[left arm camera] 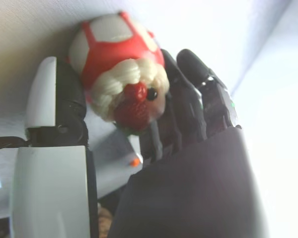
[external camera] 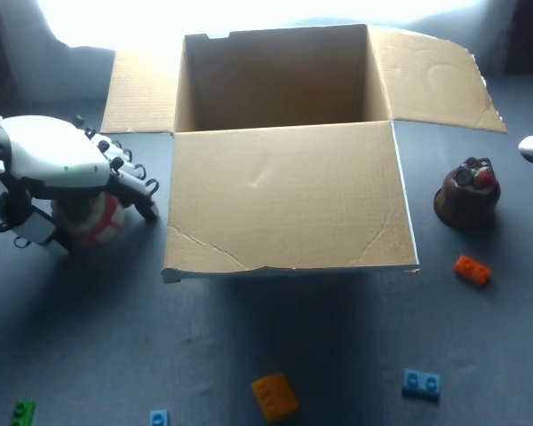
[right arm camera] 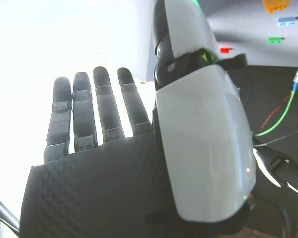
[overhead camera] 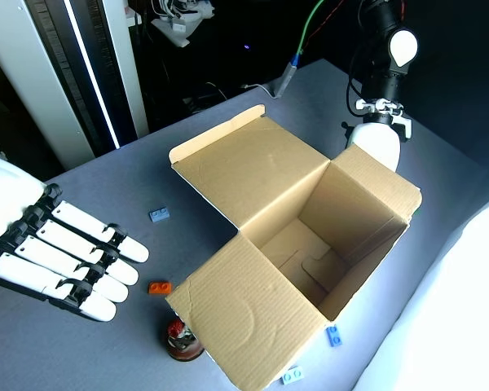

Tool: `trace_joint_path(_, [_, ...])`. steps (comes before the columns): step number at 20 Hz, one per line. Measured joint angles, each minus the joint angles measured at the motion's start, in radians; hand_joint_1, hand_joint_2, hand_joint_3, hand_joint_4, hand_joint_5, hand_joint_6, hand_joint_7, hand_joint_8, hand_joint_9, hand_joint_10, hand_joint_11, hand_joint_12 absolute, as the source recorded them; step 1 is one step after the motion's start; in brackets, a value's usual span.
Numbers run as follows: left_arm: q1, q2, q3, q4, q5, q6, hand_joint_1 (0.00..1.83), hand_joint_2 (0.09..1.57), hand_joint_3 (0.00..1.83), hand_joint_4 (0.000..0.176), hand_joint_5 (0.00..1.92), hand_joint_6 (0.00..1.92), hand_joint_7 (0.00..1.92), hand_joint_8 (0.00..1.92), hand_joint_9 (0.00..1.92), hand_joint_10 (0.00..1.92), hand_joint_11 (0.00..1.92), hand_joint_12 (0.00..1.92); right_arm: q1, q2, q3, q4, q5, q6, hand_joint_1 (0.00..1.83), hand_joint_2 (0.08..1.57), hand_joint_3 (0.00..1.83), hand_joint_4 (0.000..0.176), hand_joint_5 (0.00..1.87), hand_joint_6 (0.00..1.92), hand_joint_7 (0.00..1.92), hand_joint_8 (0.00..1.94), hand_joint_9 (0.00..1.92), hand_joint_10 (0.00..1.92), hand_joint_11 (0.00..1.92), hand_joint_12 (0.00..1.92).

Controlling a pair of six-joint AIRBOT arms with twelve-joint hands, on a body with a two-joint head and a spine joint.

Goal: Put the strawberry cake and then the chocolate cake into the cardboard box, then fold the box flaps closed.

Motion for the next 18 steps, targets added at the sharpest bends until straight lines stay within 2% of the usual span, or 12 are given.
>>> trace_joint_path(1, [0.0,0.0,0.0,0.017,0.0,0.003,1.12,1.25,0.03,0.0,0.57,1.49,0.18,1.88,0.29,1.92,0.36,1.92,0.0,0.0,0.0,0.0,0.0,0.0,0.98,1.02,0.0,0.011,0.12,0.01,0.15,0.0,0.17,0.01,0.0,0.36])
trace_joint_path(2, [0.007,-0.002,0.0,0.038,0.006,0.006,1.1,1.32,0.03,0.0,0.61,1.47,0.45,1.85,0.35,1.92,0.4,1.92,0.0,0.0,0.0,0.0,0.0,0.0,0.97,1.02,0.0,0.006,0.12,0.0,0.15,0.0,0.17,0.01,0.0,0.37])
trace_joint_path(3, [0.014,-0.004,0.0,0.052,0.01,0.005,1.1,1.34,0.02,0.0,0.63,1.47,0.52,1.82,0.42,1.92,0.41,1.92,0.0,0.0,0.0,0.0,-0.002,0.0,0.95,1.03,0.0,0.006,0.11,0.0,0.16,0.0,0.16,0.0,0.0,0.37])
trace_joint_path(5, [0.012,-0.003,0.0,0.045,0.01,0.005,1.1,1.34,0.01,0.0,0.62,1.46,0.52,1.82,0.41,1.92,0.41,1.92,0.0,0.0,0.0,0.0,-0.001,0.0,0.95,1.03,0.0,0.009,0.11,0.0,0.16,0.0,0.16,0.0,0.0,0.38])
trace_joint_path(7, [0.006,-0.003,0.0,0.051,0.003,0.001,1.13,1.33,0.0,0.0,0.65,1.38,0.55,1.81,0.41,1.92,0.4,1.92,0.0,-0.001,0.0,0.0,0.003,0.0,0.97,1.03,0.0,0.007,0.13,0.0,0.17,0.0,0.16,0.0,0.0,0.33])
trace_joint_path(12, [-0.044,0.01,-0.004,0.049,-0.023,-0.002,1.11,1.34,0.0,0.0,0.64,1.44,0.54,1.79,0.36,1.92,0.33,1.92,0.0,-0.001,0.0,0.0,-0.001,-0.001,0.94,1.05,0.0,0.013,0.11,0.0,0.14,0.0,0.16,0.0,0.0,0.37])
trace_joint_path(13, [-0.056,0.014,-0.004,0.051,-0.024,-0.003,1.12,1.33,0.0,0.0,0.65,1.41,0.57,1.76,0.39,1.92,0.34,1.92,0.0,-0.001,0.0,0.0,-0.003,-0.001,0.95,1.04,0.0,0.015,0.12,0.0,0.15,0.0,0.17,0.0,0.0,0.44])
trace_joint_path(14, [-0.07,0.02,-0.003,0.054,-0.026,-0.003,1.12,1.33,0.0,0.0,0.66,1.42,0.56,1.76,0.41,1.92,0.36,1.92,0.0,-0.001,0.0,0.0,-0.002,-0.002,0.94,1.04,0.0,0.01,0.13,0.01,0.16,0.01,0.16,0.0,0.0,0.46])
trace_joint_path(18, [-0.123,0.035,-0.003,0.052,-0.029,-0.003,1.12,1.33,0.0,0.0,0.64,1.42,0.56,1.77,0.4,1.92,0.36,1.92,0.0,-0.001,0.0,0.0,0.0,-0.004,0.94,1.03,0.0,0.013,0.14,0.0,0.15,0.0,0.18,0.0,0.0,0.46])
